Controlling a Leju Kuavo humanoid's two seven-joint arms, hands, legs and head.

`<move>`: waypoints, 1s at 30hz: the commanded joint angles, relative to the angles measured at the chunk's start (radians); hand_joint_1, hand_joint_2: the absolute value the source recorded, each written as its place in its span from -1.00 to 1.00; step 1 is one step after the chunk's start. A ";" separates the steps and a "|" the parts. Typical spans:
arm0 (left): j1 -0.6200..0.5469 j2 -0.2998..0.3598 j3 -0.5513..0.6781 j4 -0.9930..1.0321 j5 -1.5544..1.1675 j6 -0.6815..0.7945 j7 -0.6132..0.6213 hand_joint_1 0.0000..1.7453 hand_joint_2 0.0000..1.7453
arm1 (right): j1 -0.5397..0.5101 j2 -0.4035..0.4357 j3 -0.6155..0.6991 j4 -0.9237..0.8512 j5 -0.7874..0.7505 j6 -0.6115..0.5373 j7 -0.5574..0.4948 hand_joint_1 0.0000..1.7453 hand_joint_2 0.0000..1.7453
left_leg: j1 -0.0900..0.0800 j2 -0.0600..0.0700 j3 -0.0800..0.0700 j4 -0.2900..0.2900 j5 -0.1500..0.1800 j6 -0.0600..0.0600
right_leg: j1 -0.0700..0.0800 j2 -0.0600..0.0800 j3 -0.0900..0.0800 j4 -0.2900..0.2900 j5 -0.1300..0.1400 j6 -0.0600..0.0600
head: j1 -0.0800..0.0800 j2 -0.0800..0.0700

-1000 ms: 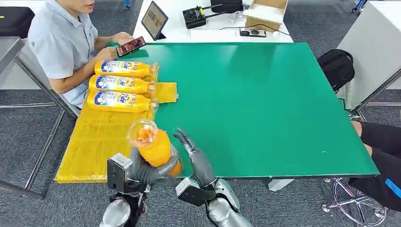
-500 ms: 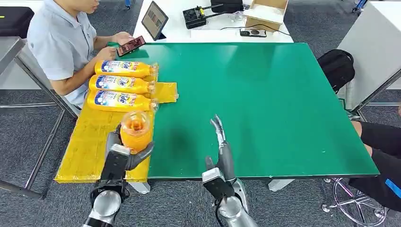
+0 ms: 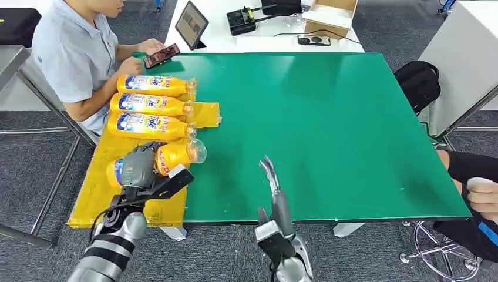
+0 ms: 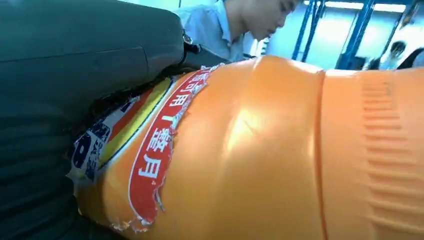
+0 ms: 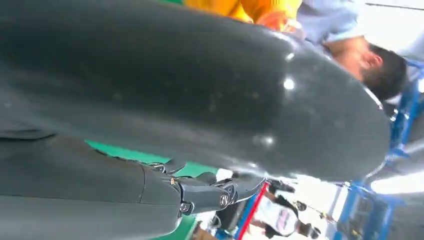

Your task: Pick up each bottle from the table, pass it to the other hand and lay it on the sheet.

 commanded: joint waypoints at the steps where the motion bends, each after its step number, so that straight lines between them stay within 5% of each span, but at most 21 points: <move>1: -0.145 0.060 0.038 0.337 -0.080 -0.035 0.069 1.00 1.00 | 0.130 -0.051 -0.036 -0.168 -0.076 0.088 0.082 -1.00 -1.00 | 0.000 -0.002 0.003 -0.001 0.000 0.001 | 0.000 -0.003 0.004 -0.001 -0.001 -0.002 | 0.000 0.000; 10: -0.199 0.072 0.030 0.477 -0.112 -0.089 0.084 0.90 1.00 | 0.144 -0.048 -0.044 -0.130 -0.109 0.093 0.093 -1.00 -1.00 | 0.000 0.000 0.005 -0.001 -0.001 0.001 | 0.001 -0.001 0.006 -0.002 -0.001 -0.003 | 0.000 0.000; 16: -0.150 0.068 0.038 0.427 -0.016 -0.134 -0.051 0.54 1.00 | 0.104 -0.052 -0.054 -0.028 -0.113 0.103 0.062 -1.00 -1.00 | 0.000 0.002 0.008 -0.003 0.000 0.001 | 0.001 0.000 0.007 -0.002 0.000 -0.003 | 0.000 0.000; 17: -0.141 0.071 0.032 0.413 -0.008 -0.142 -0.063 -0.40 1.00 | 0.102 -0.052 -0.055 -0.023 -0.113 0.105 0.059 -1.00 -1.00 | 0.000 0.002 0.008 -0.002 0.000 0.001 | 0.000 0.001 0.008 -0.002 0.000 -0.002 | 0.000 0.000; 18: -0.119 0.085 0.005 0.372 0.000 -0.166 -0.086 -0.92 1.00 | 0.095 -0.053 -0.058 -0.008 -0.112 0.108 0.054 -1.00 -1.00 | 0.000 0.002 0.008 -0.002 0.000 0.001 | 0.001 0.001 0.008 -0.002 0.000 -0.002 | 0.000 0.000; 19: -0.103 0.097 -0.014 0.345 -0.001 -0.174 -0.103 -1.00 1.00 | 0.090 -0.054 -0.057 0.003 -0.113 0.115 0.050 -1.00 -1.00 | 0.000 0.003 0.010 -0.003 -0.001 0.001 | 0.001 0.001 0.009 -0.002 0.000 -0.003 | 0.000 0.000; 30: -0.008 0.133 -0.112 0.158 0.193 -0.325 -0.164 -1.00 1.00 | 0.059 -0.050 -0.075 0.068 -0.111 0.142 0.027 -1.00 -1.00 | -0.001 0.002 0.009 -0.003 -0.001 0.001 | 0.000 0.001 0.010 -0.002 0.000 -0.002 | 0.000 0.000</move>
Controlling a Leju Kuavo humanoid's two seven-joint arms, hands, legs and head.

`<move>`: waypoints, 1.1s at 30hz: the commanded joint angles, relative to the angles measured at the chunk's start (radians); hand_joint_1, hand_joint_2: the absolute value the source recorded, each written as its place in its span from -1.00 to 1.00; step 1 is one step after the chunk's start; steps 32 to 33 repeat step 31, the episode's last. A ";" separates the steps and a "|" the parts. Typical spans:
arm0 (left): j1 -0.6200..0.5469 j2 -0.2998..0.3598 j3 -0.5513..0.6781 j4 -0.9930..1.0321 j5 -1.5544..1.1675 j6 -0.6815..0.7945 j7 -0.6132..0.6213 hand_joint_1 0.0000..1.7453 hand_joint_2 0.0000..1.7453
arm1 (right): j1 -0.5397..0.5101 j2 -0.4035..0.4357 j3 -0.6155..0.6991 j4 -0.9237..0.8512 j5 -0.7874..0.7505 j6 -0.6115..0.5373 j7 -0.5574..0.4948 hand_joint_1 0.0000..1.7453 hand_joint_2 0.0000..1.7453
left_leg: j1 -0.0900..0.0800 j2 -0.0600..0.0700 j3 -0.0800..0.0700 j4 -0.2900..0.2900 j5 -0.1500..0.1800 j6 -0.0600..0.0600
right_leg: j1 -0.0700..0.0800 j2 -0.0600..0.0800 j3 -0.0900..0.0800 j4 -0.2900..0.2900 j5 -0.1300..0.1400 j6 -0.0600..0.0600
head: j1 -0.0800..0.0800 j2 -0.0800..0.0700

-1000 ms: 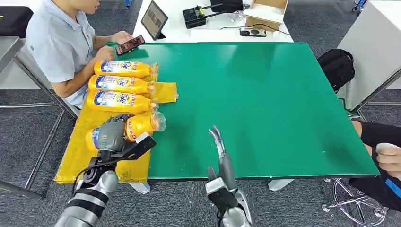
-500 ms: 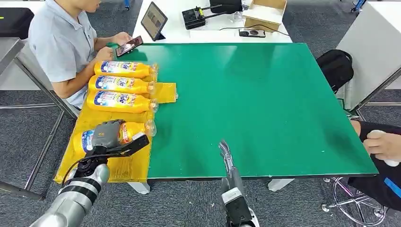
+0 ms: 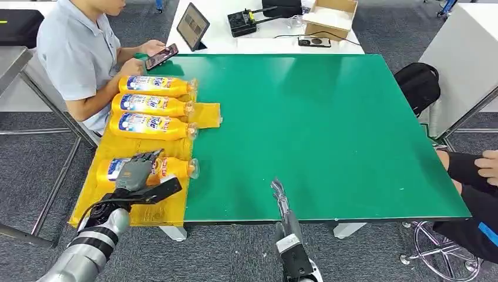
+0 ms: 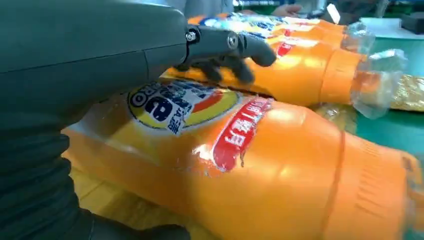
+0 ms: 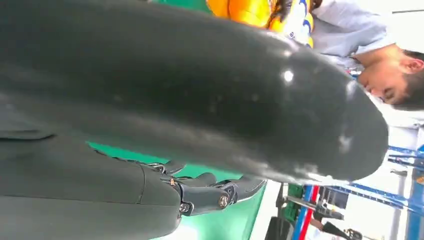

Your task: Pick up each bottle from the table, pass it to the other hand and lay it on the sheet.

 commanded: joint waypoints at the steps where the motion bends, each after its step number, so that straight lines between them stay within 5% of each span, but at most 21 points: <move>1: 0.079 0.030 -0.095 -0.099 0.135 -0.088 -0.028 -1.00 1.00 | -0.056 -0.007 -0.035 0.122 -0.001 0.013 -0.012 -1.00 -1.00 | 0.000 0.002 0.004 -0.002 -0.001 0.001 | 0.000 0.001 0.004 -0.002 0.000 -0.002 | 0.000 0.000; 5: 0.099 -0.003 -0.070 -0.159 0.241 -0.113 -0.044 -1.00 1.00 | -0.059 -0.005 -0.039 0.126 0.000 0.011 -0.012 -1.00 -1.00 | 0.000 0.001 0.003 -0.002 -0.001 0.001 | 0.000 0.000 0.003 -0.002 0.000 -0.002 | 0.000 0.000; 12: 0.168 -0.187 0.088 -0.421 0.530 0.169 -0.192 -1.00 1.00 | -0.049 0.003 -0.024 0.113 0.007 -0.005 -0.012 -1.00 -1.00 | 0.000 -0.002 0.000 0.000 -0.001 0.002 | 0.001 -0.003 0.000 -0.001 -0.001 -0.001 | 0.000 0.000; 20: 0.186 -0.221 0.121 -0.526 0.709 0.200 -0.280 -1.00 1.00 | -0.058 -0.003 0.008 0.124 0.010 -0.036 -0.019 -1.00 -1.00 | 0.000 0.000 0.000 0.000 -0.001 0.001 | 0.001 -0.001 -0.001 -0.001 -0.001 -0.002 | 0.000 0.000; 26: 0.231 -0.296 0.085 -0.584 0.842 0.211 -0.243 -1.00 1.00 | -0.008 -0.018 0.020 -0.027 0.023 -0.183 -0.147 -1.00 -1.00 | 0.000 -0.001 -0.001 0.000 -0.001 0.002 | 0.000 -0.003 -0.001 0.000 -0.001 -0.002 | -0.001 0.000; 27: 0.244 -0.301 0.071 -0.596 0.867 0.211 -0.238 -1.00 1.00 | -0.004 -0.021 0.031 -0.080 0.024 -0.227 -0.147 -1.00 1.00 | 0.000 -0.001 -0.002 0.001 -0.001 0.002 | 0.000 -0.003 -0.002 0.000 -0.001 -0.001 | 0.000 0.000; 30: 0.320 -0.316 0.015 -0.646 0.902 0.221 -0.231 -1.00 1.00 | 0.003 -0.052 0.104 -0.185 0.032 -0.472 -0.147 -1.00 1.00 | -0.001 0.000 -0.002 0.001 -0.002 0.002 | 0.000 -0.001 -0.002 0.000 -0.001 -0.001 | 0.000 0.000; 33: 0.349 -0.328 0.011 -0.664 0.918 0.241 -0.228 -1.00 1.00 | 0.016 -0.027 0.072 -0.217 0.068 -0.483 -0.147 -1.00 1.00 | -0.001 0.001 0.000 0.000 -0.002 0.002 | 0.000 -0.001 0.000 0.000 -0.002 -0.002 | 0.000 0.000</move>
